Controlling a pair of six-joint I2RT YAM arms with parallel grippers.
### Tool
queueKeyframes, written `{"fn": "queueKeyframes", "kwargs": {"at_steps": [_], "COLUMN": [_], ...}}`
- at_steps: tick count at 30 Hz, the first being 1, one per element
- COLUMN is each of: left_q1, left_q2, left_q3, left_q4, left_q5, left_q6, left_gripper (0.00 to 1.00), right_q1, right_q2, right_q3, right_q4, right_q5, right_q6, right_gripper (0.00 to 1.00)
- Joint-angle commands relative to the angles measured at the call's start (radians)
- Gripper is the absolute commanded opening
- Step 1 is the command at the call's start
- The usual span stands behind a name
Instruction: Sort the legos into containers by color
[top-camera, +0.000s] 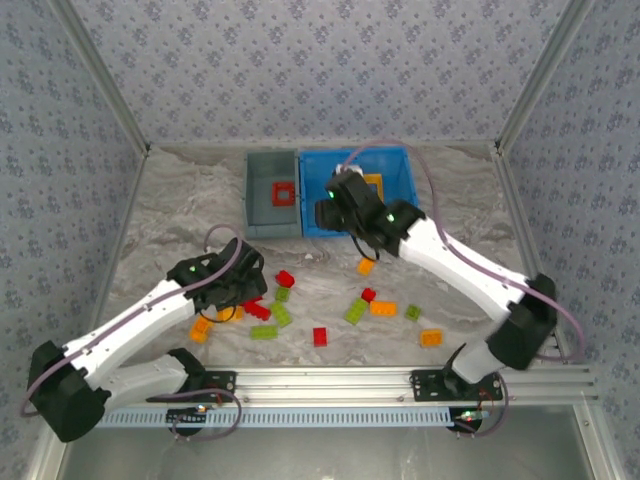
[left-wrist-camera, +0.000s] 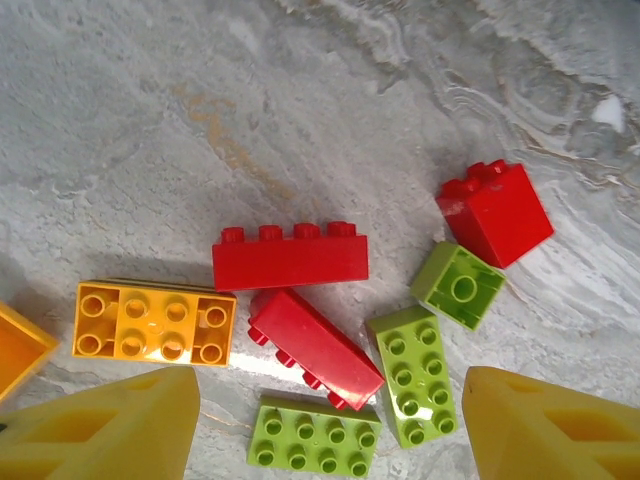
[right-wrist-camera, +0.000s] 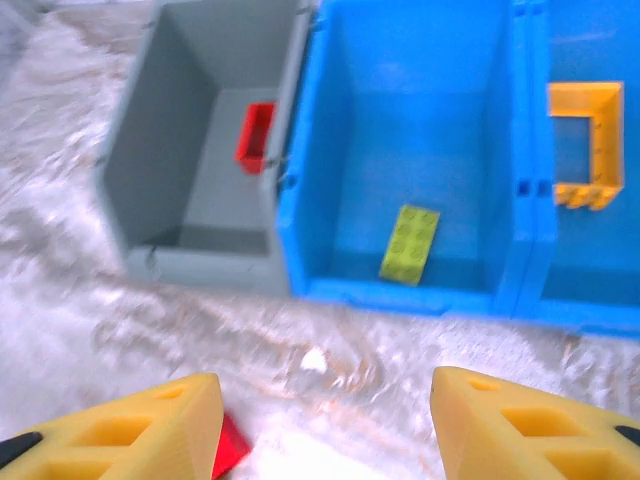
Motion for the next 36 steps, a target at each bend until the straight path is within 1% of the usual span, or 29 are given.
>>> {"fn": "queueKeyframes", "kwargs": {"at_steps": [1, 4, 6, 8, 9, 11, 13, 15, 18, 20, 22, 24, 29, 34, 36], "left_q1": [0.028, 0.034, 0.033, 0.027, 0.023, 0.022, 0.014, -0.001, -0.014, -0.017, -0.016, -0.018, -0.018, -0.019, -0.019], "left_q2": [0.046, 0.085, 0.102, 0.142, 0.172, 0.242, 0.294, 0.339, 0.412, 0.453, 0.484, 0.511, 0.567, 0.621, 0.637], "left_q3": [0.013, 0.015, 0.013, 0.040, 0.067, 0.121, 0.144, 0.159, 0.192, 0.208, 0.215, 0.217, 0.227, 0.244, 0.244], "left_q4": [0.033, 0.049, 0.101, 0.160, 0.149, 0.135, 0.161, 0.194, 0.230, 0.244, 0.256, 0.271, 0.310, 0.311, 0.314], "left_q5": [0.070, 0.071, 0.085, 0.109, 0.099, 0.100, 0.114, 0.114, 0.101, 0.089, 0.085, 0.081, 0.078, 0.066, 0.057], "left_q6": [0.014, 0.006, 0.029, 0.093, 0.103, 0.108, 0.082, 0.036, -0.012, -0.029, -0.051, -0.068, -0.084, -0.081, -0.077], "left_gripper": [0.71, 0.71, 0.71, 0.71, 0.72, 0.73, 0.73, 0.73, 0.73, 0.73, 0.72, 0.71, 0.65, 0.59, 0.54], "right_q1": [0.062, 0.124, 0.152, 0.162, 0.162, 0.162, 0.161, 0.162, 0.166, 0.180, 0.199, 0.205, 0.207, 0.208, 0.208], "right_q2": [-0.071, -0.160, -0.210, -0.264, -0.286, -0.331, -0.364, -0.395, -0.461, -0.499, -0.544, -0.582, -0.628, -0.635, -0.630], "right_q3": [-0.162, -0.293, -0.350, -0.407, -0.425, -0.455, -0.474, -0.500, -0.567, -0.592, -0.614, -0.627, -0.637, -0.649, -0.650], "right_q4": [0.046, 0.057, 0.055, 0.044, 0.041, 0.031, 0.029, 0.058, 0.179, 0.215, 0.223, 0.208, 0.159, 0.170, 0.176], "right_q5": [0.014, 0.016, 0.027, 0.041, 0.043, 0.054, 0.053, 0.020, -0.140, -0.189, -0.201, -0.199, -0.172, -0.160, -0.156], "right_q6": [0.028, 0.048, 0.062, 0.112, 0.125, 0.144, 0.151, 0.136, 0.048, 0.015, -0.002, -0.004, 0.021, 0.044, 0.050], "right_gripper": [0.60, 0.60, 0.61, 0.61, 0.62, 0.63, 0.64, 0.67, 0.76, 0.80, 0.85, 0.86, 0.86, 0.86, 0.86]}}
